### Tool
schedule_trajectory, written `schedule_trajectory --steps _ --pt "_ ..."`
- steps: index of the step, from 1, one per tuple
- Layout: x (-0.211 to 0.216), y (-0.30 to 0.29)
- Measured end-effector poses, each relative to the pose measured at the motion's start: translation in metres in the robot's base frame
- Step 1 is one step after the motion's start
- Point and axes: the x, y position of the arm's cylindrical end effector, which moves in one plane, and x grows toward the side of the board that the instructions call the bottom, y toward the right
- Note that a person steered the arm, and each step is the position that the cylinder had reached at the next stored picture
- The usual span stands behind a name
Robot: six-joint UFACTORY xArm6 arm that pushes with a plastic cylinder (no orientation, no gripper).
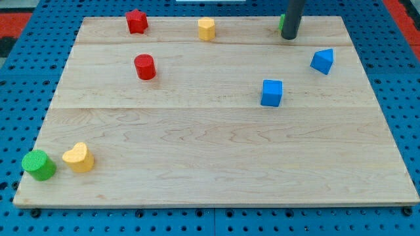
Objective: Push the red circle to the left side of the board
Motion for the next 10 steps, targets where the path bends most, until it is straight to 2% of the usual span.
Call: schedule_trajectory --steps 1,2,3,4,6,7,8,10 --pt "0.000 0.000" --pt "0.018 -0.018" --pt "0.019 -0.109" --pt "0.059 -0.173" --pt "0.076 -0.244" --pt "0.099 -0.310" --pt "0.113 -0.338" --pt "0.119 -0.347"
